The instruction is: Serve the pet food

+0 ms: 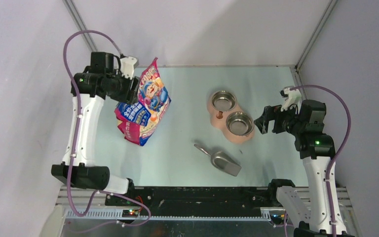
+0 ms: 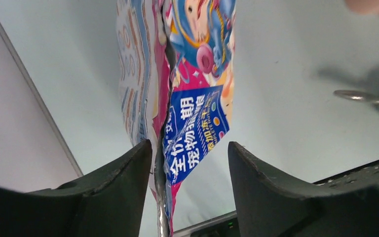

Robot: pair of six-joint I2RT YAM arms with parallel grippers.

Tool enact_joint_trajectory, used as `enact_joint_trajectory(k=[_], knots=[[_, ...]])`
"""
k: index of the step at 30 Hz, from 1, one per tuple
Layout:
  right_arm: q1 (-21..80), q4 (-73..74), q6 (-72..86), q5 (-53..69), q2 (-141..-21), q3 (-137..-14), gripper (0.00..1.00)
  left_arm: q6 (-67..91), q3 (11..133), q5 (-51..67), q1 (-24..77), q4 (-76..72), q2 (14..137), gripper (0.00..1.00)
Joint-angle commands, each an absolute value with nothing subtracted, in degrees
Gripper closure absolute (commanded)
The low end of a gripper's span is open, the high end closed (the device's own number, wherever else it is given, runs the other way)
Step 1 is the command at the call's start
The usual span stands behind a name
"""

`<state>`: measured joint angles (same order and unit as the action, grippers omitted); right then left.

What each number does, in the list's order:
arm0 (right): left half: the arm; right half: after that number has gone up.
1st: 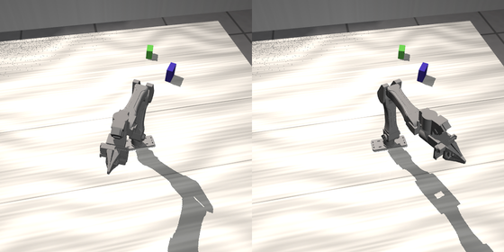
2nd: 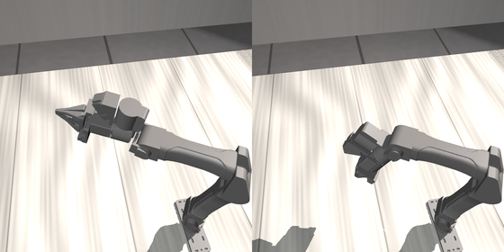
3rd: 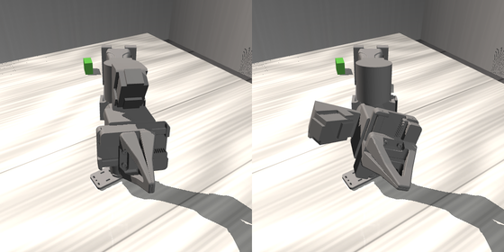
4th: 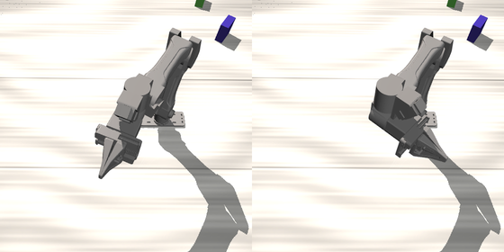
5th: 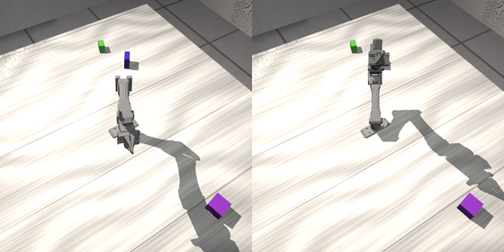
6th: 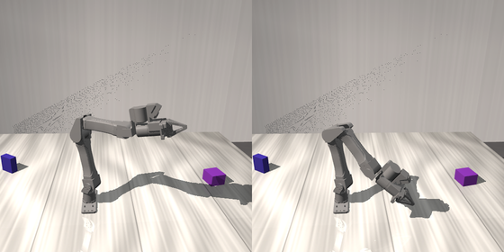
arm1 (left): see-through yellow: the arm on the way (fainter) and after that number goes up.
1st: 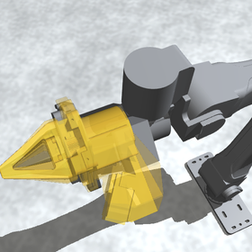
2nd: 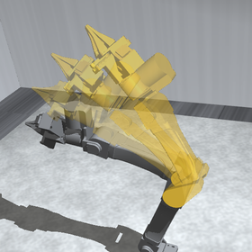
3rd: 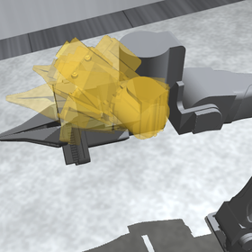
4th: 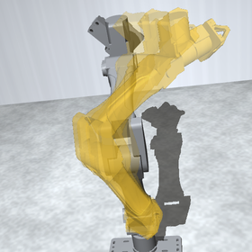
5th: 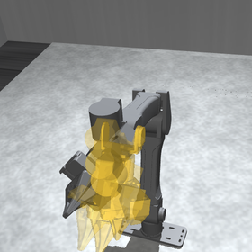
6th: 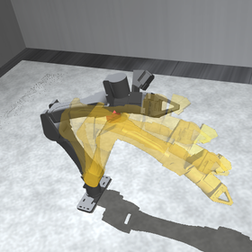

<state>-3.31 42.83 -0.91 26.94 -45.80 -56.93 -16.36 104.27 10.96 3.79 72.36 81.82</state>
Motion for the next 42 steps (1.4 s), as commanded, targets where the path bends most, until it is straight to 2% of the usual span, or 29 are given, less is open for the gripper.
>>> enact_joint_trajectory(k=[1, 6, 11, 17, 22, 27, 32, 42], knots=[[-3.51, 44.06, -1.79, 28.66, -46.22, -56.85, 0.07, -18.78, 100.85, 3.19, 4.6, 73.46, 77.39, 0.37], [-3.16, 43.03, -0.91, 29.84, -46.88, -56.84, 0.08, -20.97, 95.91, 0.91, 4.58, 73.97, 74.81, 0.52], [-2.99, 42.7, -0.45, 30.18, -46.87, -56.8, 0.08, -21.32, 94.72, 1.26, 4.72, 74.8, 74.39, 0.77], [-2.99, 42.54, -0.33, 30.55, -45.93, -55.46, 0.08, -21.72, 94.16, 0.18, 4.98, 74.37, 74.09, 0.98], [-2.99, 41.69, 0.26, 31.05, -45.51, -55.37, 0.08, -21.52, 95.6, 4.05, 6.18, 75.84, 75.09, 1.0], [-2.94, 40.81, 1.82, 32.15, -46.49, -55.37, 0.08, -21.35, 96.69, 17.27, 8.4, 76.37, 75.34, 1.0], [-2.81, 37.32, 5.89, 34.15, -49.21, -55.53, 0.09, -18.73, 97.86, 24.41, 9.98, 73.92, 75.45, 1.0], [-0.66, 36.44, 7.75, 35.87, -54.22, -59.22, 0.11, -8.86, 103.21, 32.4, 10.98, 66.73, 77.68, 1.0]])
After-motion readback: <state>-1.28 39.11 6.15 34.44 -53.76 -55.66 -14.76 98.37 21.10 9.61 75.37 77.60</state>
